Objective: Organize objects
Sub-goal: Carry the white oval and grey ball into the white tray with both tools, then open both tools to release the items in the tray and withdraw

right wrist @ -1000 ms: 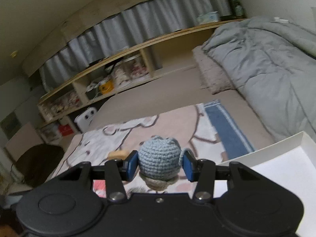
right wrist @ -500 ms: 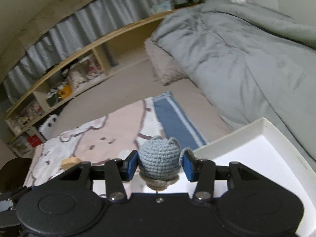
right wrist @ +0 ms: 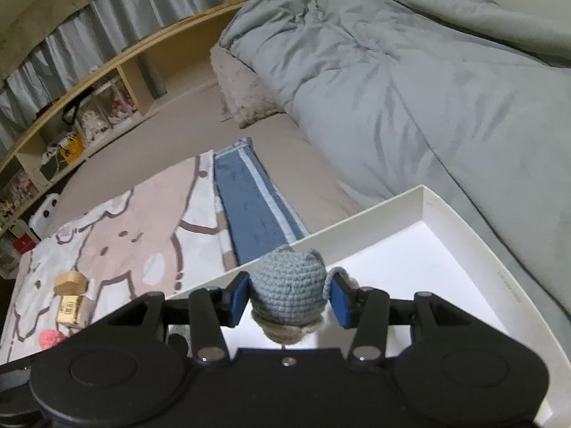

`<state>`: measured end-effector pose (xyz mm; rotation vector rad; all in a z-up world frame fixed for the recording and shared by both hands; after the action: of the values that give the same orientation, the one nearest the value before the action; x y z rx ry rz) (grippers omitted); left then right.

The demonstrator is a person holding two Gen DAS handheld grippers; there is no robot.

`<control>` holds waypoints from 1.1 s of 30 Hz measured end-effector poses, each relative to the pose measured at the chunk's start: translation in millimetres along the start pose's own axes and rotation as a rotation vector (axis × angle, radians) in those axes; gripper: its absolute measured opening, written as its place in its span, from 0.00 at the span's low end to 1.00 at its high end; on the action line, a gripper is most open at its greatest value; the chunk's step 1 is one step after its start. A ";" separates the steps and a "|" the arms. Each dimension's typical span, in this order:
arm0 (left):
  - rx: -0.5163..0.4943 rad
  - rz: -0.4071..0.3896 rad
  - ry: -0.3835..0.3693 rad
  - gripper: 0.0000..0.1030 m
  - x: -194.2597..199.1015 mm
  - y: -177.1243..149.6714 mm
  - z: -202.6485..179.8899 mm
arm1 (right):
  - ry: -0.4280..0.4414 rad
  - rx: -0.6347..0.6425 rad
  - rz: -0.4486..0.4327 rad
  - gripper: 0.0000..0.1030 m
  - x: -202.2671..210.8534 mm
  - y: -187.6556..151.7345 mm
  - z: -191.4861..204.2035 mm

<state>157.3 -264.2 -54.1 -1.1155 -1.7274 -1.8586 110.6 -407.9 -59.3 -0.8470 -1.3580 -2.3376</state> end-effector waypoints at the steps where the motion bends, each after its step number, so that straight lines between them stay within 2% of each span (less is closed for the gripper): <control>1: 0.007 -0.001 0.001 0.75 -2.5 -0.1 -0.6 | 0.000 -0.001 0.004 0.47 -1.6 -0.3 -2.0; 4: 0.025 -0.018 -0.007 0.78 -7.2 1.8 -1.8 | 0.016 0.000 0.003 0.47 -5.4 -0.1 -5.0; 6: 0.016 -0.020 -0.006 0.93 -7.9 2.4 -2.5 | 0.042 0.003 0.002 0.49 -8.0 -0.7 -5.1; 8: -0.006 -0.037 0.011 0.94 -4.9 3.0 -3.1 | 0.029 0.011 0.002 0.66 -8.4 -1.7 -4.1; 9: -0.024 -0.039 0.016 0.94 -3.9 3.0 -3.0 | 0.018 0.021 -0.002 0.68 -7.4 -1.4 -2.9; 13: -0.061 -0.037 0.041 0.94 0.5 2.4 0.4 | -0.003 0.029 0.007 0.68 -4.0 -0.9 -2.2; 29: -0.042 -0.013 0.043 0.94 29.3 -2.6 16.5 | -0.059 0.021 0.011 0.68 28.4 -10.3 0.2; 33: -0.047 -0.018 0.044 0.94 41.2 -2.8 18.6 | -0.062 0.053 -0.024 0.75 49.9 -10.3 6.7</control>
<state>135.2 -236.0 -26.5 -1.0720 -1.6828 -1.9288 68.6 -395.4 -32.5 -0.8987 -1.4564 -2.2998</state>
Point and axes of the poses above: each gripper's, at about its wrist camera, not at the fingertips, and x roughly against the way its jaws point, z to its left, y to its top, the point moved 3 cm from there along -x, roughly the way its jaws point, and after that the axes turned 10 degrees about y, right-handed, at the moved point
